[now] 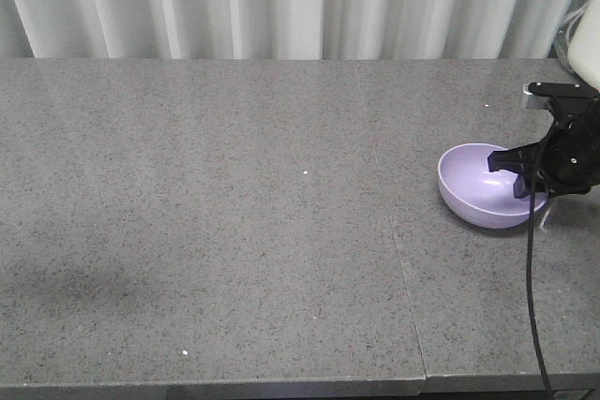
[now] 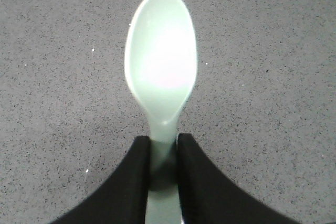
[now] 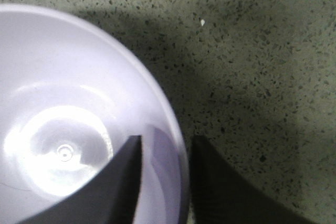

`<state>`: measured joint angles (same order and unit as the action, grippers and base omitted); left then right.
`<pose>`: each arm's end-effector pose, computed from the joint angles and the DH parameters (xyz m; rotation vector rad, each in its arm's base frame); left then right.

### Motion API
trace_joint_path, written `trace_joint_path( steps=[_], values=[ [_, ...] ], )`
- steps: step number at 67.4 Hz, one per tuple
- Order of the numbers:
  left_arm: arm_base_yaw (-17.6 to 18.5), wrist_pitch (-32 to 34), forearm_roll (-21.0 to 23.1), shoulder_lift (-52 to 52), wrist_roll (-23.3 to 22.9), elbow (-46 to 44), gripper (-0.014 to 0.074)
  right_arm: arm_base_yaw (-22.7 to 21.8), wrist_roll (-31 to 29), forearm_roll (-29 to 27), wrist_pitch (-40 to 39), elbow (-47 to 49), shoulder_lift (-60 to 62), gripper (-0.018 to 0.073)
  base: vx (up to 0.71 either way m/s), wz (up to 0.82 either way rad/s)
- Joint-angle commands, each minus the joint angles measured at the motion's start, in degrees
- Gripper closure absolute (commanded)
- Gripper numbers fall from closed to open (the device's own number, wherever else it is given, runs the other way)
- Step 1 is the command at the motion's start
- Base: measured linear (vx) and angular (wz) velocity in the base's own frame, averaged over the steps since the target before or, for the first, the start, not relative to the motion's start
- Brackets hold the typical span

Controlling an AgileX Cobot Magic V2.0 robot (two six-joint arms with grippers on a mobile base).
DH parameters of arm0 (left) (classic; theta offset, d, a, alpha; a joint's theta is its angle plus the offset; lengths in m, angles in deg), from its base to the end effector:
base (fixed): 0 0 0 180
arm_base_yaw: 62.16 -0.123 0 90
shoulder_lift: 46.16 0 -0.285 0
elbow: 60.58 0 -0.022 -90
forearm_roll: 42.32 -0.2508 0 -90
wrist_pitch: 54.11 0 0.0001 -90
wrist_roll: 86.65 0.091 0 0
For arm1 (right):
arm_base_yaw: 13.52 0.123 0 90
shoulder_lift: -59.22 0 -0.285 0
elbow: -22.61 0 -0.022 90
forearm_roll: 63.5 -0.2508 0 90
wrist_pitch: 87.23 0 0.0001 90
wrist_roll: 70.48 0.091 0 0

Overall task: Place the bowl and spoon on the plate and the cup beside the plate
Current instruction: 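Lower the right gripper onto the lavender bowl rim, then grip the bowl rim with the right gripper and lift it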

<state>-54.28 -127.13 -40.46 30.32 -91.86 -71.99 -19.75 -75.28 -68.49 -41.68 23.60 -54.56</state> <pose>0.2098 -0.0319 0.4580 0.0592 2.4140 -0.1470 0.3866 -0.0365 0.2226 0.1021 2.7562 0.0507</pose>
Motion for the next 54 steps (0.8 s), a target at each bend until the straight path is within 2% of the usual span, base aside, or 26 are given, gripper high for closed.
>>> trace_joint_path(
  steps=[1,6,28,54],
  values=[
    [0.2,1.3,0.5,-1.1,-0.2,-1.6,0.0603,-0.4,-0.6,0.3,-1.4,1.8,2.7,0.0491,0.0,0.0],
    [0.2,1.3,0.5,-1.1,-0.2,-1.6,0.0603,-0.4,-0.6,0.3,-1.2,1.8,2.7,0.0577,0.0,0.0],
    [0.2,1.3,0.5,-1.1,-0.2,-1.6,0.0603,-0.2,-0.6,0.3,-0.2,1.8,6.3,0.0566,0.0,0.0],
    [0.2,1.3,0.5,-1.1,-0.2,-1.6,0.0603,-0.2,-0.6,-0.2,5.5,1.8,22.8,0.0565,0.0,0.0]
  ],
)
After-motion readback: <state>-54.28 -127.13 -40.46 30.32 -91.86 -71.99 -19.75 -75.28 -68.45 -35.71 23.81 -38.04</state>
